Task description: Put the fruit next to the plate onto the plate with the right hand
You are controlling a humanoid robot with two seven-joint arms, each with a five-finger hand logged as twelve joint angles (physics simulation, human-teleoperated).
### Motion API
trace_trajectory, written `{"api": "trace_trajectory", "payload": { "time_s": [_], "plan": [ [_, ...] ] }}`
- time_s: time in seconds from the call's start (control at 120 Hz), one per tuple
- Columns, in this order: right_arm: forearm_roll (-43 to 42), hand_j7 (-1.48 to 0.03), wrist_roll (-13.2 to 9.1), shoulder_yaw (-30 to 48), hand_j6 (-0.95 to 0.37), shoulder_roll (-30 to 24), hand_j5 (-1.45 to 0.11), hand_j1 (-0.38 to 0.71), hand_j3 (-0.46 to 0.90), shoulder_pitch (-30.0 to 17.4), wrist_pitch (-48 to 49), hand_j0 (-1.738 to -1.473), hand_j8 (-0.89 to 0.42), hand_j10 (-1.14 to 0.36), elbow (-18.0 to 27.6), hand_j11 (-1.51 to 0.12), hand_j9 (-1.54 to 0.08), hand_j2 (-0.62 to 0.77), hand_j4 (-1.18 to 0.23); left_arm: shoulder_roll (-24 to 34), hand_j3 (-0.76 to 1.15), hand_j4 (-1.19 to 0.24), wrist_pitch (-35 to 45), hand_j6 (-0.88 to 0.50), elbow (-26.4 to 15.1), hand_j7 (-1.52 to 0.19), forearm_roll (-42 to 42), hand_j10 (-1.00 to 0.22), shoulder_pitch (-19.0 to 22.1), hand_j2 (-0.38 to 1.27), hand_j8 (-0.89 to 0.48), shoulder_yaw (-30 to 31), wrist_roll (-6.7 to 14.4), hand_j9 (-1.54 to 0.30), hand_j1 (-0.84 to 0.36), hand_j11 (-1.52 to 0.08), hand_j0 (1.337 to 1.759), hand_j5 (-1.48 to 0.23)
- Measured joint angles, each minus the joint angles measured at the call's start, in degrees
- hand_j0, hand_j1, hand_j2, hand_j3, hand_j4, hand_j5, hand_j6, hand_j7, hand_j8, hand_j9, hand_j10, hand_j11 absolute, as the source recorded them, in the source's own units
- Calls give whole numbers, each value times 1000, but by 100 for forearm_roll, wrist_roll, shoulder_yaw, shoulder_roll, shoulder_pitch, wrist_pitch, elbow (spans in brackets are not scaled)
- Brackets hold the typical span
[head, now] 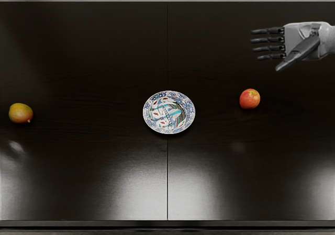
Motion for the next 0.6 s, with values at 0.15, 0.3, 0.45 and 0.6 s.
{"api": "trace_trajectory", "payload": {
  "time_s": [0.15, 0.3, 0.45, 0.6],
  "plan": [
    [-6, -40, 0, -2, -29, -118, -40, -312, 0, -35, 0, -1658, -29, -30, 6, -40, -40, -7, -30, 0, 0, -232, 0, -232, 1, -301, 1, -232, 0, 46, -232, 3, -2, -301, 71, -301, 1658, -301],
    [-140, -39, 0, -8, -28, -153, -39, -313, 0, -11, 0, -1658, -29, -29, -8, -39, -39, -6, -29, 0, 0, -232, 0, -232, 1, -301, 2, -232, 0, 46, -232, 1, -1, -301, 71, -301, 1658, -301],
    [-1327, -38, 0, -102, -29, -82, -38, -314, 0, 231, 0, -1658, -29, -29, -5, -38, -38, -6, -29, 0, 0, -232, 0, -232, 1, -301, 2, -232, -4, 46, -232, -5, 0, -301, 71, -301, 1658, -301],
    [-2415, -39, 0, -1024, -30, 428, -39, -314, 0, 918, 0, -1658, -30, -30, 37, -39, -39, -6, -30, 0, 0, -232, 0, -231, 1, -301, 2, -231, -8, 46, -231, -8, 0, -301, 71, -301, 1658, -301]
  ]
}}
